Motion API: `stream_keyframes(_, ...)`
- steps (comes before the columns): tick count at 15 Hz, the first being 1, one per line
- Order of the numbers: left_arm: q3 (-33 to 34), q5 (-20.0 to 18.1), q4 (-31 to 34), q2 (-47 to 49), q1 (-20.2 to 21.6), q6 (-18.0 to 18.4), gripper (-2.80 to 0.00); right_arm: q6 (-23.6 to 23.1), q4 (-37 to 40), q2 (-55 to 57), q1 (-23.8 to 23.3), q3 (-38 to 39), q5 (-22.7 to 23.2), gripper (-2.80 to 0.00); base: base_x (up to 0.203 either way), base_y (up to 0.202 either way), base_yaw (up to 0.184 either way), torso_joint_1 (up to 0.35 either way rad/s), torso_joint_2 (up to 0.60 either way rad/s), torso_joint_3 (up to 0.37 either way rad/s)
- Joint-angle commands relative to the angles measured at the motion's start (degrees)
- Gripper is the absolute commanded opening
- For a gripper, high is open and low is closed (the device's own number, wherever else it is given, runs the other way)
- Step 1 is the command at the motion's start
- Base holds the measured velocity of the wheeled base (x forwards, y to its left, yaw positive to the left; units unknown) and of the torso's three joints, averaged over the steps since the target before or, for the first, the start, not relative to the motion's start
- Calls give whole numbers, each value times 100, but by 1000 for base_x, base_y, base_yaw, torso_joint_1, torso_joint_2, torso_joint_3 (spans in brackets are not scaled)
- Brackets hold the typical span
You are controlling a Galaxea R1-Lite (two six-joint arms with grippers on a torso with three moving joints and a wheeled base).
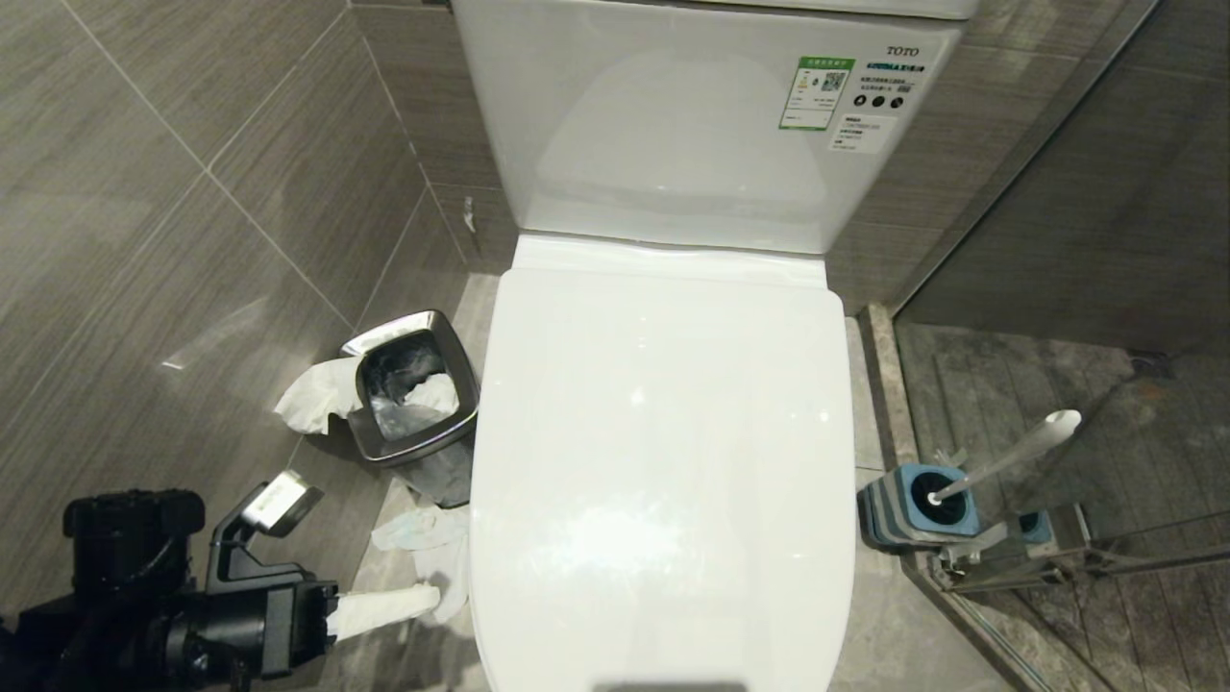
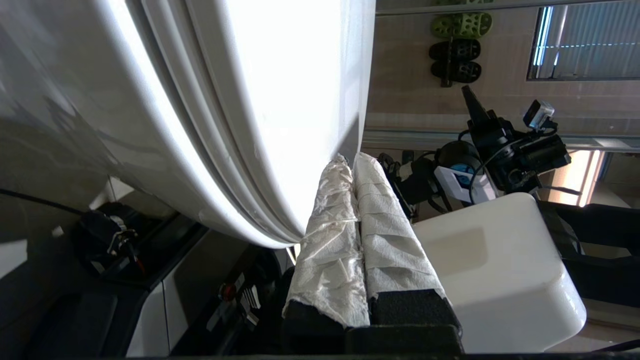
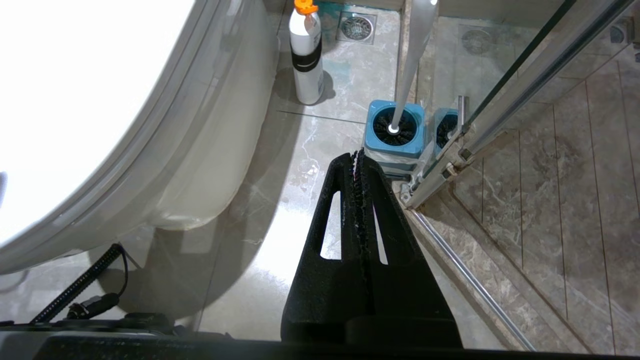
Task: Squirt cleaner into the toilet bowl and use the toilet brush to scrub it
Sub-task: Use the left hand to lift the toilet lid slightly
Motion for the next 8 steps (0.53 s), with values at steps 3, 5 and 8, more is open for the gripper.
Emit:
stream_keyframes(3,309,-46,-36,-137,-8,-20,-280,3,0,2,2,1,-2,-280,0,0,0,0,0,0)
stream_keyframes(5,355,-47,-36,-184,-8,-22,-280,3,0,2,2,1,-2,-280,0,0,0,0,0,0)
stream_keyframes(8,377,-39,-36,-330,0,-39,-280,3,0,2,2,1,-2,-280,0,0,0,0,0,0)
